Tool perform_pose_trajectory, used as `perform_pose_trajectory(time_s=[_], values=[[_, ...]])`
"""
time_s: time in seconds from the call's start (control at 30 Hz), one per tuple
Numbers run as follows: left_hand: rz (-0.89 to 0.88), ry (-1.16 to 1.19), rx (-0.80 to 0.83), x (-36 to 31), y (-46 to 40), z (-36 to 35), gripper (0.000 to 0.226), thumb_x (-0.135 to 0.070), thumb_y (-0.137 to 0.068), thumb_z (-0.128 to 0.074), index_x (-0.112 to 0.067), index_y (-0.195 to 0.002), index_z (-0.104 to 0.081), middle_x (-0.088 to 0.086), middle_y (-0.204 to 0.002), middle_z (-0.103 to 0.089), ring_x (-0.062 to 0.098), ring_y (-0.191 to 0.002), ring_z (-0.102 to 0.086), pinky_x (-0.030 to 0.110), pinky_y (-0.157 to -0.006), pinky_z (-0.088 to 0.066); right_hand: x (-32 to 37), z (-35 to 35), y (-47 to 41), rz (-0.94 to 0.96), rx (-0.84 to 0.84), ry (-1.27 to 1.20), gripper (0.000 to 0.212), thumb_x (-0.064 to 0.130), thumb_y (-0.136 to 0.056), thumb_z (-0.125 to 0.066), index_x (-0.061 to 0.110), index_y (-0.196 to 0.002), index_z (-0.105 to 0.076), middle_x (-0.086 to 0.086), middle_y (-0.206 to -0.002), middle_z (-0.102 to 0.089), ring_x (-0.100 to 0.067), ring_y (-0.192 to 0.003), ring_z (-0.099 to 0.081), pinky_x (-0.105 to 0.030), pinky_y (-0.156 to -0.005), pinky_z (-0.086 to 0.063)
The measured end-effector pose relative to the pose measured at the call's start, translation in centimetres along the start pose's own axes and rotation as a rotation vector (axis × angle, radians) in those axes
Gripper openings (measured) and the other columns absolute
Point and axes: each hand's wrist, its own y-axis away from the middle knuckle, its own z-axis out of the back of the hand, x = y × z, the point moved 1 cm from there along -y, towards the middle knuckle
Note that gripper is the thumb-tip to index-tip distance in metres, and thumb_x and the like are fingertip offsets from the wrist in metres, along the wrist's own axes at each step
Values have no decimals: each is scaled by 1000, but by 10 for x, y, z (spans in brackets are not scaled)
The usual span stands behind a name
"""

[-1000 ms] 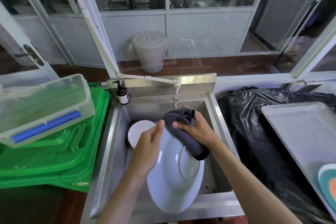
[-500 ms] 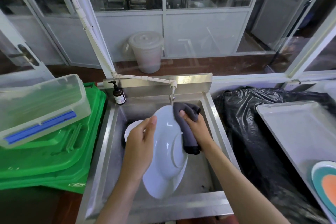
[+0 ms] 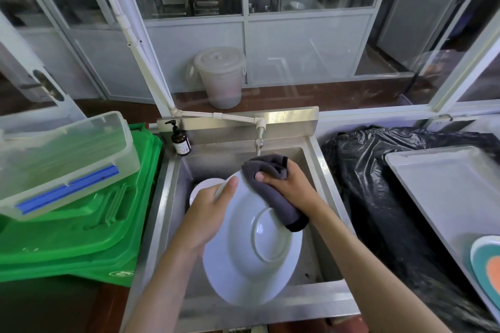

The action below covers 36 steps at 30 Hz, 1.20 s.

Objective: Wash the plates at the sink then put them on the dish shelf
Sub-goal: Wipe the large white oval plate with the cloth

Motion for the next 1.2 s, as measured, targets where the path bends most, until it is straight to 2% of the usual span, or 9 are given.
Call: perform_pose_trajectory(time_s=[0.2,0.27,0.4,0.47,0.6,0.77,0.9,1.0,1.2], values=[[64,155,-171,2,9,-15,48,-63,-99,-52,-21,-86,-71,-3,-88,-72,18,-82,-66,36,-76,-52,-19,10,10,-178,-238,-119,9,19,-98,-73,24,-104,-68,12,-87,-74,4,-85,-70,-11,-73,-51],[126,298,-255,-3,10,-11,47,-56,-103,-50,-17,-99,-75,4,-93,-77,26,-88,-73,41,-76,-59,-29,8,19,-289,-311,-143,2,21,-101,-69,20,-100,-66,10,-79,-70,1,-74,-67,-11,-62,-49],[188,453,-421,-3,7,-7,44,-55,-105,-47,-19,-117,-68,2,-95,-73,24,-84,-70,27,-55,-55,-48,-9,35,-404,-433,-113,7,26,-102,-65,19,-100,-64,12,-74,-69,6,-68,-65,-14,-59,-47],[223,519,-487,1,5,-9,49,-60,-104,-46,-22,-127,-66,1,-100,-74,28,-91,-72,34,-64,-60,-50,-23,43,-439,-491,-164,14,30,-102,-64,20,-111,-66,8,-87,-72,-2,-81,-69,-15,-65,-50],[272,628,-610,5,7,-17,41,-66,-100,-48,-29,-103,-65,-5,-99,-71,34,-103,-70,53,-92,-59,-39,-55,63,-411,-562,-258,18,35,-102,-65,31,-119,-65,10,-106,-75,-10,-102,-71,-32,-88,-57],[193,658,-681,3,10,-22,40,-59,-103,-48,-24,-95,-66,-3,-98,-72,24,-90,-70,44,-86,-60,-13,-74,71,-253,-631,-215,27,34,-100,-68,34,-126,-63,19,-122,-67,-4,-119,-63,-35,-103,-50],[143,640,-672,-4,11,-27,41,-58,-104,-46,-23,-104,-68,-9,-94,-73,12,-88,-72,34,-78,-59,4,-91,75,-58,-513,-67,29,46,-94,-66,48,-122,-60,15,-140,-57,-12,-137,-51,-38,-113,-42],[73,533,-647,-2,14,-33,45,-56,-106,-43,-26,-91,-71,-11,-82,-78,2,-82,-74,30,-80,-57,15,-99,64,99,-416,234,36,51,-92,-67,27,-119,-67,9,-150,-50,-14,-148,-40,-36,-116,-36],[59,355,-582,2,21,-35,57,-66,-102,-41,-22,-105,-76,-6,-93,-78,12,-94,-73,41,-90,-58,41,-84,15,22,-430,274,40,56,-90,-66,20,-108,-69,8,-135,-60,-15,-132,-52,-35,-107,-44]])
